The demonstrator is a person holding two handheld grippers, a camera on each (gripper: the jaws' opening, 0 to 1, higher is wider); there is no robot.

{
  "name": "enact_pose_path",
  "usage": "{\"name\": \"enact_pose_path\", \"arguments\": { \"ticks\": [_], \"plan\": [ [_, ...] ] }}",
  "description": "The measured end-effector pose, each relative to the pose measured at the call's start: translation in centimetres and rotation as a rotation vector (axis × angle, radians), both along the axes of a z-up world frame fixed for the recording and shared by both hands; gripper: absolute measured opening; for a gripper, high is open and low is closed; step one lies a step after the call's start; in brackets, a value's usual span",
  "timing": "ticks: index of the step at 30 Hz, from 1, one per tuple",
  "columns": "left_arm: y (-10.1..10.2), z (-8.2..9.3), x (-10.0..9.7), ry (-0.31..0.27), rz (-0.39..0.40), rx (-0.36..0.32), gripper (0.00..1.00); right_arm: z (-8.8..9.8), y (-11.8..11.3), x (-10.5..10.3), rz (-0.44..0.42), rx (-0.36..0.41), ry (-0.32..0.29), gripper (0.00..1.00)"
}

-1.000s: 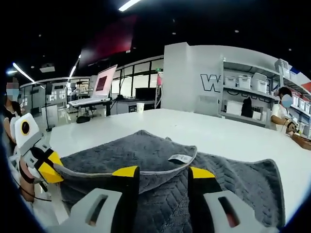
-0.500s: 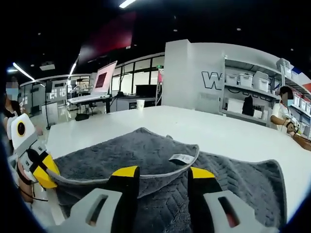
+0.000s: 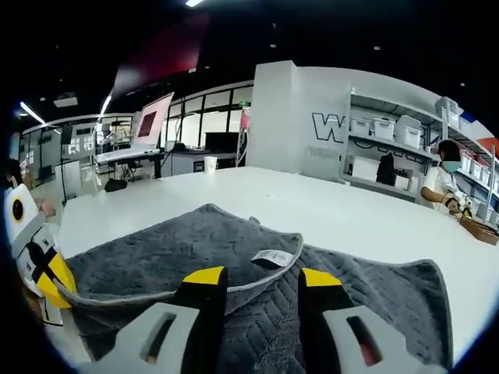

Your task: Open the folded towel by lifting each exposed corner and separating the folded layers until the towel lies flat within the target outline without major curled edges

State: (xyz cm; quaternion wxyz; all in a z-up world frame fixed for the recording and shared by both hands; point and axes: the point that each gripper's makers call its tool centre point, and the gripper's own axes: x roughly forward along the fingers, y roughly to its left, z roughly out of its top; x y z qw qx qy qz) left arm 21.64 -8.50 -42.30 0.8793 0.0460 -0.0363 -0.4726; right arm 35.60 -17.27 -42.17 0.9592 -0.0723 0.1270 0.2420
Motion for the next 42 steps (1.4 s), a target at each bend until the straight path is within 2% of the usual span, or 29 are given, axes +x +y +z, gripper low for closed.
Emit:
{"name": "enact_pose_path", "arguments": {
  "ticks": [9, 15, 20, 22, 35, 39, 42],
  "plan": [
    [0.1, 0.0, 0.1, 0.004, 0.007, -0.004, 0.02, -1.0, -0.5, 1.3, -0.020, -0.026, 0.038, 0.32],
    [0.3, -0.1, 0.1, -0.002, 0.015, 0.002, 0.02, -1.2, -0.2, 1.3, -0.010, -0.031, 0.045, 0.31],
    [0.4, -0.1, 0.1, -0.011, 0.022, 0.006, 0.02, -1.0, 0.0, 1.4, -0.013, -0.028, 0.049, 0.32],
    [0.3, -0.1, 0.0, -0.010, 0.017, 0.005, 0.02, -0.8, 0.1, 1.5, -0.014, 0.002, 0.050, 0.32],
    [0.1, -0.2, -0.2, -0.009, 0.004, 0.008, 0.02, -1.0, -0.1, 1.8, -0.031, -0.011, 0.055, 0.30],
    [0.0, -0.2, -0.3, -0.007, -0.005, -0.002, 0.02, -1.2, -0.1, 2.3, -0.028, 0.030, 0.066, 0.30],
    [0.1, -0.2, -0.3, -0.003, -0.004, -0.003, 0.02, -1.3, -0.1, 2.3, -0.030, 0.031, 0.066, 0.30]
  ]
}}
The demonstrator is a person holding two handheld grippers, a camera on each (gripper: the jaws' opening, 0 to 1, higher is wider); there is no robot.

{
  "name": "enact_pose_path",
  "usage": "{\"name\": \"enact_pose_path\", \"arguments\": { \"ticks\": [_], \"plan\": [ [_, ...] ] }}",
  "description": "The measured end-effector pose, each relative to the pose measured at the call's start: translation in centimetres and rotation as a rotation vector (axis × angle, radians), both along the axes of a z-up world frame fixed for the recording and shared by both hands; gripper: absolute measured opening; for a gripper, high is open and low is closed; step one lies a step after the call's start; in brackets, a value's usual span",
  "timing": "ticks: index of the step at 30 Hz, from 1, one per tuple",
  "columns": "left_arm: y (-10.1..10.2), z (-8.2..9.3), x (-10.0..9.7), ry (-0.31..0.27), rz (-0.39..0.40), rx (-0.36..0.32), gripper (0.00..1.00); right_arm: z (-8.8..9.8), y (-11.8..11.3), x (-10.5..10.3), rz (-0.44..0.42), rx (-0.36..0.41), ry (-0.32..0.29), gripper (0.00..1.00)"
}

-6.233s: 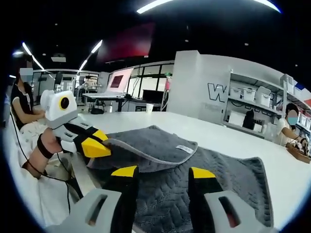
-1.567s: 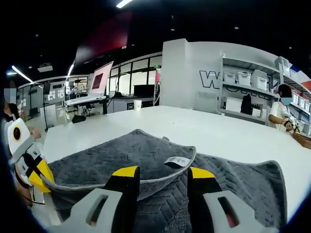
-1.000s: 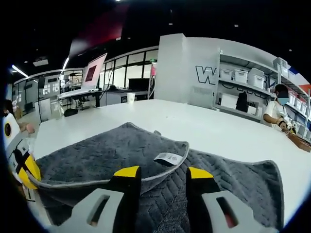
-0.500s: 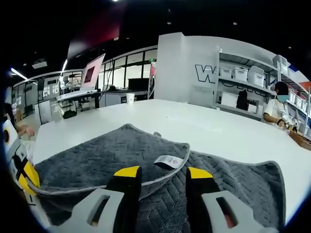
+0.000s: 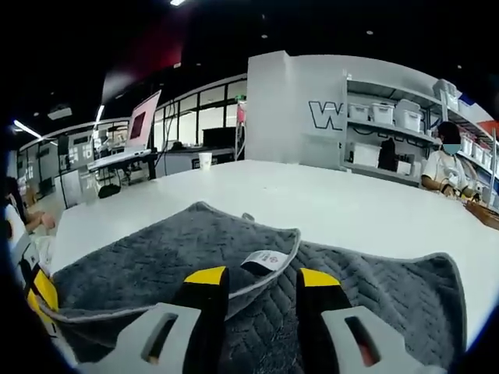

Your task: Open the folded towel by lifting each exposed corner and separating the folded layers until the towel lies flat within the target outline without major curled edges

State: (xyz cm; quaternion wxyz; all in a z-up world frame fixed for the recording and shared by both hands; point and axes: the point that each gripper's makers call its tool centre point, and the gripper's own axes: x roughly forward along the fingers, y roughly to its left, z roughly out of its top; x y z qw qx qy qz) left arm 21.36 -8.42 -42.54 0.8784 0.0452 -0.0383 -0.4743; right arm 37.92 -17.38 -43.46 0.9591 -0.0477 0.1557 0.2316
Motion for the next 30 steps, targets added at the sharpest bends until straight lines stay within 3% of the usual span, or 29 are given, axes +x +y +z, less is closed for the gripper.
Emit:
{"name": "enact_pose_path", "arguments": {
  "ticks": [27, 30],
  "plan": [
    [-0.1, 0.2, -0.2, 0.002, -0.001, -0.004, 0.02, -1.6, 0.7, 0.6, -0.033, 0.034, 0.052, 0.30],
    [0.0, 0.2, -0.1, 0.008, -0.004, -0.008, 0.02, -1.9, 0.4, 1.4, -0.034, 0.037, 0.062, 0.30]
  ]
}}
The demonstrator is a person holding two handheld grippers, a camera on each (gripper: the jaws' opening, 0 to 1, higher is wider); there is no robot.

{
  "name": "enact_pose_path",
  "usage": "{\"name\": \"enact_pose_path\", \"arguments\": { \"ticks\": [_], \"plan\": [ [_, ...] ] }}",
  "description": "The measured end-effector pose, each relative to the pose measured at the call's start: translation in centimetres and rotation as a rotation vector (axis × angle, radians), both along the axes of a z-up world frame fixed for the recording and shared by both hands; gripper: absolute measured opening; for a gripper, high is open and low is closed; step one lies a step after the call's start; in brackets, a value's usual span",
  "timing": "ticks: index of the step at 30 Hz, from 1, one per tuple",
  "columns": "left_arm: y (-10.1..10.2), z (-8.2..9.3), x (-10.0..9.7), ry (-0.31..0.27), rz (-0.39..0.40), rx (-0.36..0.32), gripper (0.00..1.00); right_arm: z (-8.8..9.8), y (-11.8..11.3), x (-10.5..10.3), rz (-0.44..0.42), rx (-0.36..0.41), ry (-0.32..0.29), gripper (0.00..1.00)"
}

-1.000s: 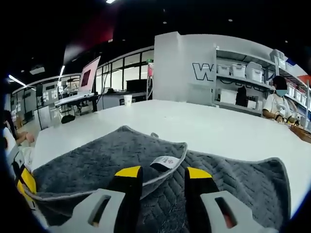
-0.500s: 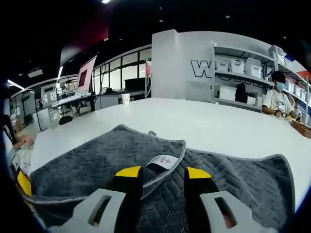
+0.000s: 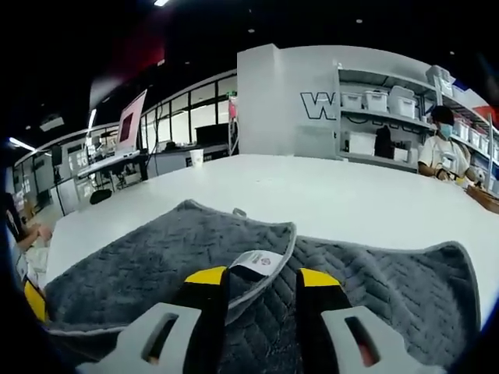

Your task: Open the folded towel by lifting each exposed corner and separating the folded layers until the towel lies flat within the target outline without major curled edges

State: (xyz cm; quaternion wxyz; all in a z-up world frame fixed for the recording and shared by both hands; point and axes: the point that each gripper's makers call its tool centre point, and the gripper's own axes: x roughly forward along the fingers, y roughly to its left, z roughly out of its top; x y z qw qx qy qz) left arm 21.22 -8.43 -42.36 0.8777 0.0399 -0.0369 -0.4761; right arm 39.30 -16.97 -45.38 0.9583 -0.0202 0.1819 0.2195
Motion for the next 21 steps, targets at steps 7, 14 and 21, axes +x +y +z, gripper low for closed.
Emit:
{"name": "enact_pose_path", "arguments": {
  "ticks": [7, 14, 21],
  "plan": [
    [0.0, -0.1, 0.0, 0.001, 0.000, 0.003, 0.02, -0.5, 0.0, 0.3, -0.004, 0.044, 0.015, 0.30],
    [-0.1, -0.2, 0.0, -0.001, 0.003, 0.009, 0.02, -0.8, -0.2, 1.4, -0.003, 0.095, 0.038, 0.30],
    [0.1, -0.3, 0.0, -0.001, 0.009, 0.009, 0.02, -0.9, -0.1, 2.1, -0.004, 0.138, 0.051, 0.30]
  ]
}}
